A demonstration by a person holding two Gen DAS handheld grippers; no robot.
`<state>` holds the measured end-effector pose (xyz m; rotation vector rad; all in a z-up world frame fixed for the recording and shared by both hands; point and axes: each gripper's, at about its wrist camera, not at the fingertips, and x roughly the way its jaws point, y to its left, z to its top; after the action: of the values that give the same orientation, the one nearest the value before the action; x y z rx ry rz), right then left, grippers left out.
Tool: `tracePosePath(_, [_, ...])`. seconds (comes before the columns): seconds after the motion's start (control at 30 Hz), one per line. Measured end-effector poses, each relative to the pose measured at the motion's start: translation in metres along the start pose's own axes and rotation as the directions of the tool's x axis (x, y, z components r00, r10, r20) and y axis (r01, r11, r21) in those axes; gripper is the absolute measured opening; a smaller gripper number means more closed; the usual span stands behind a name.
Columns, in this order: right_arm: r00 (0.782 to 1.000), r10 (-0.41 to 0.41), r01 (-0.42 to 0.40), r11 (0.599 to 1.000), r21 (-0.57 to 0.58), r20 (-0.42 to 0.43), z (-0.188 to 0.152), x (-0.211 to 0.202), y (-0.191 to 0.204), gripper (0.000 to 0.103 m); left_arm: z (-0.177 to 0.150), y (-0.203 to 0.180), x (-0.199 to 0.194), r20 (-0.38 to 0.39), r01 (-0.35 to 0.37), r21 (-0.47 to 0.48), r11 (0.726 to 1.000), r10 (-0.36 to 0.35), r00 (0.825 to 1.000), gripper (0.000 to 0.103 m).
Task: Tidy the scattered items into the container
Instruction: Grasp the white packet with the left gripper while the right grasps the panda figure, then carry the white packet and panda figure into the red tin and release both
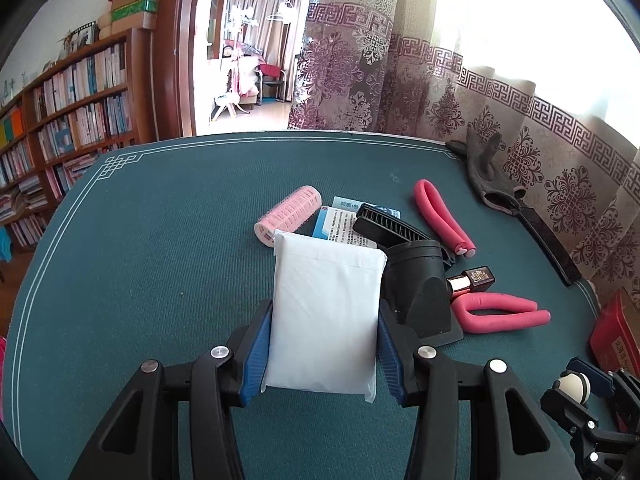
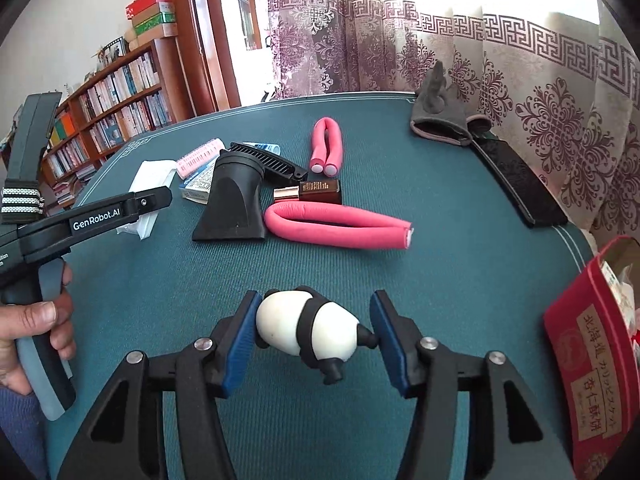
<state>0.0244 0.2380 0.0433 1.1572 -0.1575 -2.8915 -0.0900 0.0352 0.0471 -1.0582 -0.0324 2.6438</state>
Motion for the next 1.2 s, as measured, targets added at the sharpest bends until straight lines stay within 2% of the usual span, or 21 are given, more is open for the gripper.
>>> tracePosePath(0.37, [0.997,-0.050,0.045,0.994,0.097,0.055,-0.018,-0.051,-0.038,0.060,-0.020,-0.044,-0.038,0.014,0.061,0.049,0.997,-0.062,0.998,0.050])
tracePosePath(0.63, [0.983,-0.155,0.134,0.972,0.193,0.099,-0.038,-0.096,-0.095,0.060,-0.030,-0.105,-0.050,-0.008,0.168,0.131,0.977,-0.168,0.986,0.050])
tracePosePath(0.73, [0.979,-0.149,0.113,0.965,0.235,0.138,-0.042,-0.119,-0.117,0.060,-0.032,-0.134,-0.055,-0.018,0.210,0.173,0.962,-0.210,0.978,0.050])
tracePosePath(0.8, [0.958,-0.234,0.191,0.952,0.239,0.167,-0.045,-0.136,-0.125,0.060,-0.034,-0.153,-0.058,-0.023,0.238,0.202,0.950,-0.238,0.971,0.050])
tracePosePath(0.93, [0.936,-0.275,0.209,0.936,0.285,0.218,-0.051,-0.168,-0.151,0.060,-0.039,-0.191,-0.067,-0.035,0.287,0.256,0.923,-0.288,0.957,0.050])
tracePosePath(1.07, [0.914,-0.349,0.270,0.903,0.336,0.205,-0.062,-0.185,-0.180,0.060,-0.044,-0.229,-0.071,-0.061,0.337,0.311,0.889,-0.335,0.940,0.050])
tracePosePath(1.2, [0.918,-0.363,0.283,0.883,0.375,0.161,-0.074,-0.189,-0.204,0.060,-0.047,-0.265,-0.074,-0.085,0.381,0.352,0.855,-0.376,0.923,0.050])
